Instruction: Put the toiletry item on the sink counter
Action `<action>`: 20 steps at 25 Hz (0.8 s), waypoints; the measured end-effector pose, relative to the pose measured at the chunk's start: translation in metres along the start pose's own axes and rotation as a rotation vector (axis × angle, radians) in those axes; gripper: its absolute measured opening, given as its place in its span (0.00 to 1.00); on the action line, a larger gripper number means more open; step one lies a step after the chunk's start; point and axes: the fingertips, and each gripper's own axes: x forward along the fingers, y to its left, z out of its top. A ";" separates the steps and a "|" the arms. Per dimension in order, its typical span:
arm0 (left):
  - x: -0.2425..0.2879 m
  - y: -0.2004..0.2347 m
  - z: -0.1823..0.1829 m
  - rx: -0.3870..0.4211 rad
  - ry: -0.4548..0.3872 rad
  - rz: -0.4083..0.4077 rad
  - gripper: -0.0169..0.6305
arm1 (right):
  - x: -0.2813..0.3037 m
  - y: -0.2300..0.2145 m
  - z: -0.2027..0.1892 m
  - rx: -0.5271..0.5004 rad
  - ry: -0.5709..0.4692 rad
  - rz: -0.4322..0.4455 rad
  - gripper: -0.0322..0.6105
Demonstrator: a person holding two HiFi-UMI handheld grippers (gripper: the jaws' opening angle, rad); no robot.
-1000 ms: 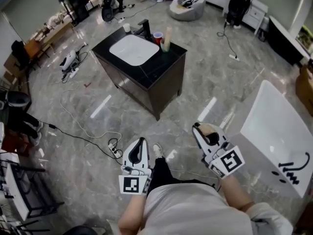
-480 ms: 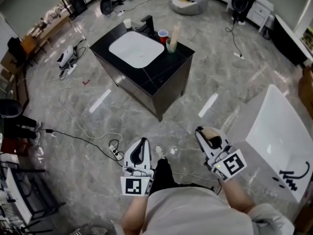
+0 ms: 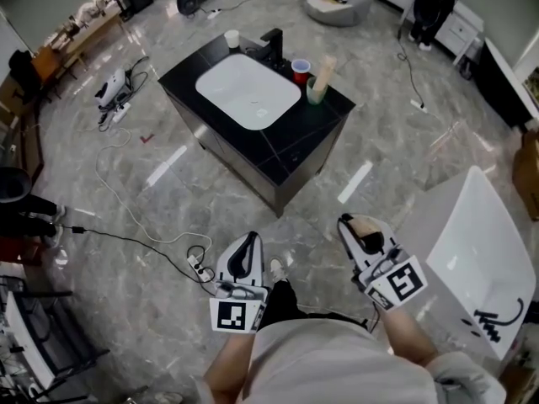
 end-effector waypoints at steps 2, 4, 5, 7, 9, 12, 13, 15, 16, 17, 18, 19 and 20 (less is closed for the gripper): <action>0.013 0.011 0.006 -0.005 -0.003 -0.007 0.05 | 0.014 -0.004 0.006 0.006 0.001 -0.007 0.14; 0.025 0.019 0.010 -0.010 -0.003 -0.024 0.05 | 0.027 -0.009 0.010 0.011 0.001 -0.016 0.14; 0.031 0.023 0.010 -0.020 -0.001 -0.033 0.05 | 0.033 -0.012 0.012 0.013 0.000 -0.020 0.14; 0.041 0.032 0.009 -0.043 0.003 -0.051 0.05 | 0.046 -0.016 0.014 0.015 0.002 -0.029 0.14; 0.050 0.041 0.009 -0.057 0.007 -0.063 0.05 | 0.059 -0.021 0.016 0.015 0.010 -0.039 0.14; 0.062 0.055 0.009 -0.072 0.014 -0.074 0.05 | 0.076 -0.026 0.018 0.015 0.020 -0.049 0.14; 0.066 0.060 0.008 -0.073 0.015 -0.079 0.05 | 0.081 -0.027 0.019 0.012 0.023 -0.051 0.14; 0.075 0.069 0.008 -0.075 0.012 -0.087 0.05 | 0.092 -0.028 0.022 -0.001 0.027 -0.054 0.14; 0.079 0.073 0.008 -0.078 0.009 -0.092 0.05 | 0.096 -0.029 0.024 -0.006 0.028 -0.058 0.14; 0.083 0.076 0.008 -0.079 0.007 -0.097 0.05 | 0.100 -0.031 0.027 -0.011 0.027 -0.062 0.14; 0.087 0.078 0.008 -0.081 0.006 -0.102 0.05 | 0.102 -0.032 0.030 -0.014 0.025 -0.066 0.14; 0.091 0.079 0.009 -0.083 0.004 -0.107 0.05 | 0.104 -0.034 0.032 -0.015 0.024 -0.071 0.14; 0.095 0.079 0.011 -0.084 -0.001 -0.112 0.05 | 0.105 -0.036 0.034 -0.015 0.024 -0.076 0.14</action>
